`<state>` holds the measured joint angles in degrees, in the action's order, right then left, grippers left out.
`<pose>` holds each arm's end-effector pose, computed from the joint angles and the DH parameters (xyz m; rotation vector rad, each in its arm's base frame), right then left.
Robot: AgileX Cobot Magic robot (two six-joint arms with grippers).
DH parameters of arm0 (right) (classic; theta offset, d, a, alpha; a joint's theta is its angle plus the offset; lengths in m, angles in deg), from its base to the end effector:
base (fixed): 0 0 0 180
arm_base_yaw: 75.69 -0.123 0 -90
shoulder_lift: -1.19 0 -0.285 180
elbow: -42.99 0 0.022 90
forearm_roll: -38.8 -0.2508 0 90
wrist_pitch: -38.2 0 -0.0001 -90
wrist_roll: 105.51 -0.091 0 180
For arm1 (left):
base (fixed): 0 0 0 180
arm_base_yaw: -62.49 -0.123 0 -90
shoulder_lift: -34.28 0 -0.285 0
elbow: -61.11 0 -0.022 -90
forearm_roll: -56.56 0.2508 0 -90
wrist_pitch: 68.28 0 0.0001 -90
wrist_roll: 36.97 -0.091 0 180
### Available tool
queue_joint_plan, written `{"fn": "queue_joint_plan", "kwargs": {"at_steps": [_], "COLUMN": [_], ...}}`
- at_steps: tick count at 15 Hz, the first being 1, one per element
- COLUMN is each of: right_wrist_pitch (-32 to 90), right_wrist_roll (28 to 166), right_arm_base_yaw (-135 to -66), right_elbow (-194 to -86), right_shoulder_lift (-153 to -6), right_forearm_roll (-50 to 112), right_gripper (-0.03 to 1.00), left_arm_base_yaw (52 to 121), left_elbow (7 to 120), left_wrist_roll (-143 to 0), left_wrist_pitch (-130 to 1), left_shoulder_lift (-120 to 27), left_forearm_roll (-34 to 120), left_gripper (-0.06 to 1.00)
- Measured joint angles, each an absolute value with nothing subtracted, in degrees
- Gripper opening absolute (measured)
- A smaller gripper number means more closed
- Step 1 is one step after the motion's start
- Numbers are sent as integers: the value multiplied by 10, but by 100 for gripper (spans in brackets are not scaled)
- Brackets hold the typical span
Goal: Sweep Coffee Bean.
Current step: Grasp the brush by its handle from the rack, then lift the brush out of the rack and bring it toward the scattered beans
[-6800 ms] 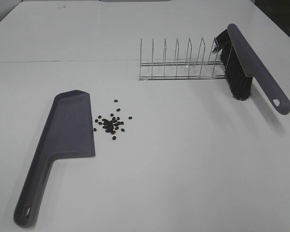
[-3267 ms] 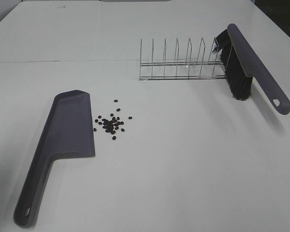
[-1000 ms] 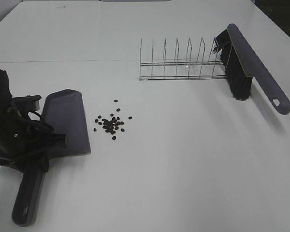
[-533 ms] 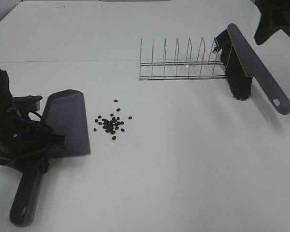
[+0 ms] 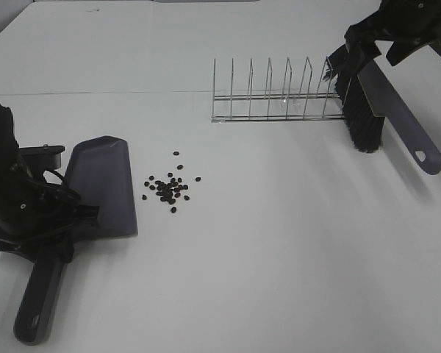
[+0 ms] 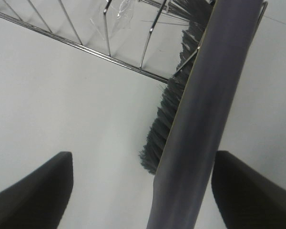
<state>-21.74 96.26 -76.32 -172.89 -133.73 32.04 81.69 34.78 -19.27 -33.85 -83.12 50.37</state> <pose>0.4849 0.0146 0.2227 -0.4816 2.7179 0.0596 0.2818 -0.1040 0.0961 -0.0970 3.1276 -0.1087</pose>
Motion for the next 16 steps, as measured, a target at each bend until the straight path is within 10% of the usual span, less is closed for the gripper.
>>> {"fn": "queue_joint_plan", "kwargs": {"at_steps": [6,11,16], "right_wrist_pitch": [-135,-110,-166], "right_wrist_roll": [963,898,850], "right_arm_base_yaw": [-760,-758,-760], "right_elbow": [-1730,-1730,-1730], "right_shoulder_lift": [-1410,-1413,-1347], "right_forearm_roll": [341,397,415], "right_gripper": [74,39,37], "left_arm_base_yaw": [817,817,817], "left_elbow": [348,348,348], "left_wrist_roll": [-194,-194,-193], "left_wrist_pitch": [-334,-334,-332], "left_shoulder_lift": [-831,-831,-831], "left_forearm_roll": [505,505,506], "left_gripper": [33,33,33]}}
